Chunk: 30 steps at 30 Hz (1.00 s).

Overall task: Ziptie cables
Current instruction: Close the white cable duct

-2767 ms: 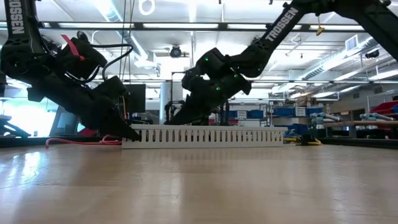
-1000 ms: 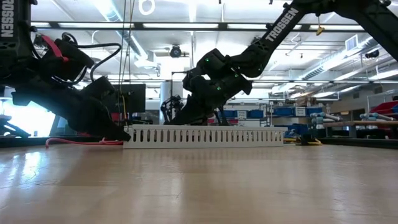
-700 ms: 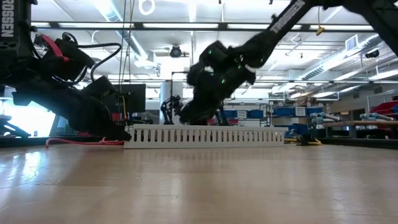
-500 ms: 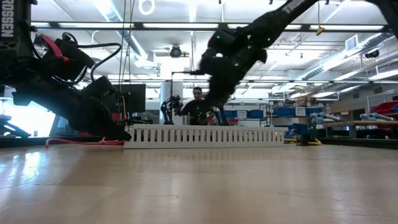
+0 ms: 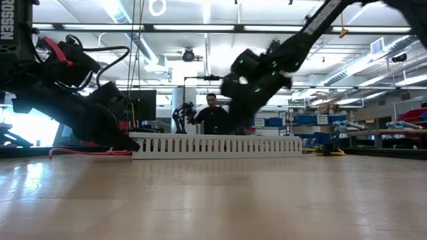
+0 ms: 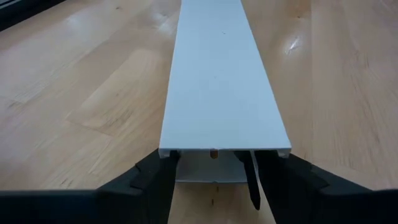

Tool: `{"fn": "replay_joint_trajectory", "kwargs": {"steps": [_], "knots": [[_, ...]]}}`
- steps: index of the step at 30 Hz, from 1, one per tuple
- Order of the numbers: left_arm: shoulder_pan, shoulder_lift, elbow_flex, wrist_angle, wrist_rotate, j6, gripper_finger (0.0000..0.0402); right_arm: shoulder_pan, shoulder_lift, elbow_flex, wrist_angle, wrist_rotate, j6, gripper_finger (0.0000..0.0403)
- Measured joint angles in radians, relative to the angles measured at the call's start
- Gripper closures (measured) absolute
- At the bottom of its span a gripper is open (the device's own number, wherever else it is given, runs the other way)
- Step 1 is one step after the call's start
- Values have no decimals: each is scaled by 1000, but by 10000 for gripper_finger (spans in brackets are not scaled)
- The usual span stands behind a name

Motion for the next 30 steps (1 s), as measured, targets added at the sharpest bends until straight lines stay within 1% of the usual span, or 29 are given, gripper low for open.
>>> {"fn": "replay_joint_trajectory", "kwargs": {"steps": [2,5,7,14,18,21,30], "knots": [[0,0,0,0,0,0,188,27,65,29,105,-34,15,403],[0,0,0,1,0,0,188,49,120,67,162,-43,20,403],[0,0,0,1,0,0,188,52,129,73,187,-47,21,403],[0,1,3,1,1,-10,188,42,104,69,170,-57,22,403],[0,1,4,1,2,-7,185,37,102,70,151,-63,21,403],[0,1,5,-6,2,-6,179,35,98,63,127,-48,2,403],[0,1,5,-10,4,-7,177,11,95,42,98,-67,4,403]]}}
